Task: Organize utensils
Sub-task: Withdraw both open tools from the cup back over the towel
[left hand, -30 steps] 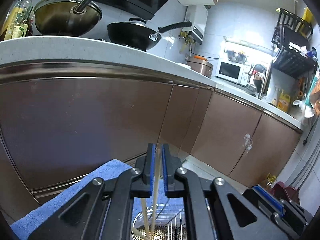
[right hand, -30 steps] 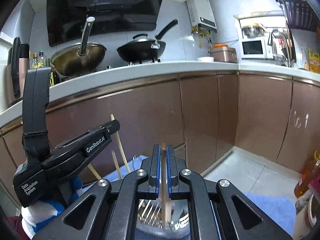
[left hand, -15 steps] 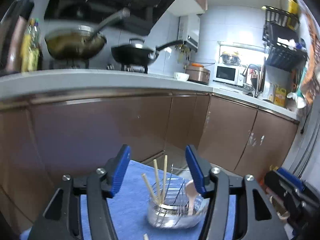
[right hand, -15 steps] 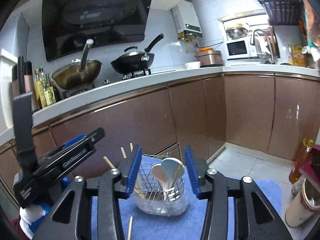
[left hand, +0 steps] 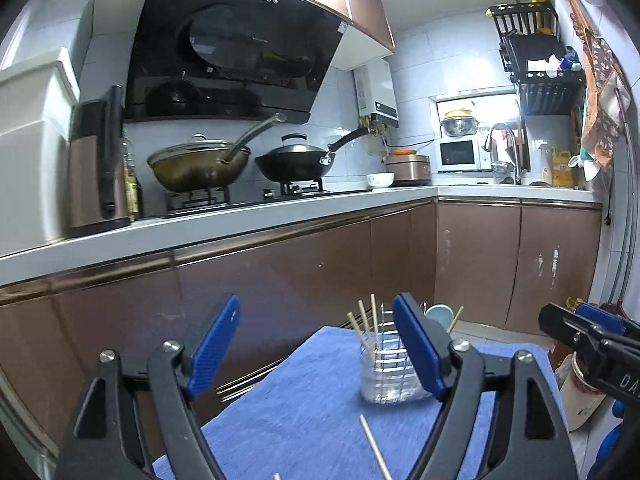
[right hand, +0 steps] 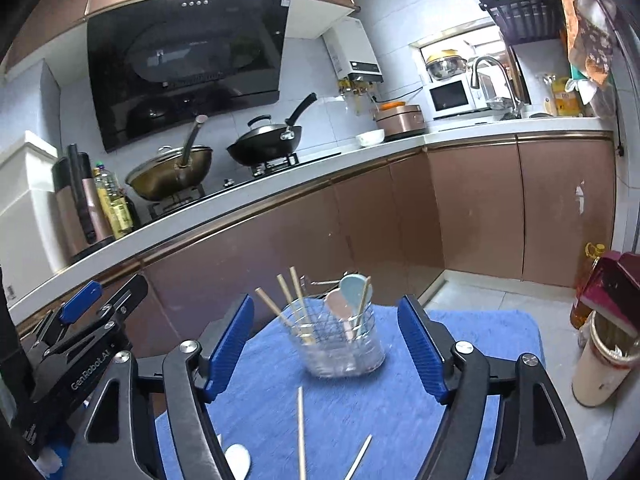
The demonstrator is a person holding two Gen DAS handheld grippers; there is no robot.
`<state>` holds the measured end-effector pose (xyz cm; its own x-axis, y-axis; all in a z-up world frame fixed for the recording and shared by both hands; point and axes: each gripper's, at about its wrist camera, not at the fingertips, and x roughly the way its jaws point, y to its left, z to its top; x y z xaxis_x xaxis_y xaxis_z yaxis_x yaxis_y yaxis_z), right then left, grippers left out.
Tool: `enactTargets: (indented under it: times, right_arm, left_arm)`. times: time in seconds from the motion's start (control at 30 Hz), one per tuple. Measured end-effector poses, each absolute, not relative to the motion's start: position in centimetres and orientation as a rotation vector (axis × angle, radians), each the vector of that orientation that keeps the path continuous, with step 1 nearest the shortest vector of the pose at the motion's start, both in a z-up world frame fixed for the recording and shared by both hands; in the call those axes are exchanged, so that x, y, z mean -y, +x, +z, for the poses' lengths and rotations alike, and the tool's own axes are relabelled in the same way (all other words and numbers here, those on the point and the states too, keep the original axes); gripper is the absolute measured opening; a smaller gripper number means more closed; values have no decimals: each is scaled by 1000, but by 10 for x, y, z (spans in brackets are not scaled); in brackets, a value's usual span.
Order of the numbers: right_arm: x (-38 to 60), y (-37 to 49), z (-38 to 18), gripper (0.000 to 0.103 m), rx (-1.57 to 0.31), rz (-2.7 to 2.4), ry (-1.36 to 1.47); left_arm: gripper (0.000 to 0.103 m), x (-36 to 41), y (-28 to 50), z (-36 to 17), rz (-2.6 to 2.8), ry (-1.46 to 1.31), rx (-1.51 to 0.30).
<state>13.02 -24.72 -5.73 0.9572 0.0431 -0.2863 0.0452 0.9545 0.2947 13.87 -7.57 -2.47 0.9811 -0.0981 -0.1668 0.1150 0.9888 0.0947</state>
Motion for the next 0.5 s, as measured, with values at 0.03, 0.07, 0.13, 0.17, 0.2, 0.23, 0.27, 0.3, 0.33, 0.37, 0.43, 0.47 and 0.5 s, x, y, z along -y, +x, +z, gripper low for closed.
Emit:
enactTargets:
  times: [0.03,0.07,0.13,0.17,0.2,0.23,0.27,0.3,0.33,0.37,0.43,0.47,0.5]
  right_arm:
    - [244,125,-58,74,-297,6,304]
    - [241,120,-58,74,-297,13,302]
    - [235,111,-57,74,-296,27,294]
    - [231,105,-57,74,-293,33,288]
    - [230,101,-57,74,-291,37,283]
    - [227,95,-56,74,-288,40,277]
    - [226,90,-56,74,-286,42,272]
    - [224,84,-55,75,-281,43,268]
    - [224,79,-55,75,-278,44,267]
    - [224,75,-54,75,-276,43,264]
    - [224,66,-53,76,-269,37,256]
    - [224,61,-53,76,-266,31,251]
    - [224,57,-53,76,-263,29,251]
  left_arm:
    - [79,73,133,-24,-102,109,-164]
    - [79,71,127,-23,-97,113,-166]
    - [81,68,121,-22,-81,119,-171]
    - [82,66,116,-22,-76,120,-174]
    - [82,64,111,-22,-75,120,-176]
    - [82,62,107,-22,-72,120,-178]
    - [82,60,102,-22,-68,120,-179]
    - [82,59,98,-21,-66,120,-179]
    - [82,58,94,-21,-65,120,-180]
    - [82,57,90,-21,-63,120,-179]
    - [82,55,81,-21,-59,118,-177]
    - [82,54,78,-21,-59,116,-178]
    - [83,53,75,-22,-57,115,-180]
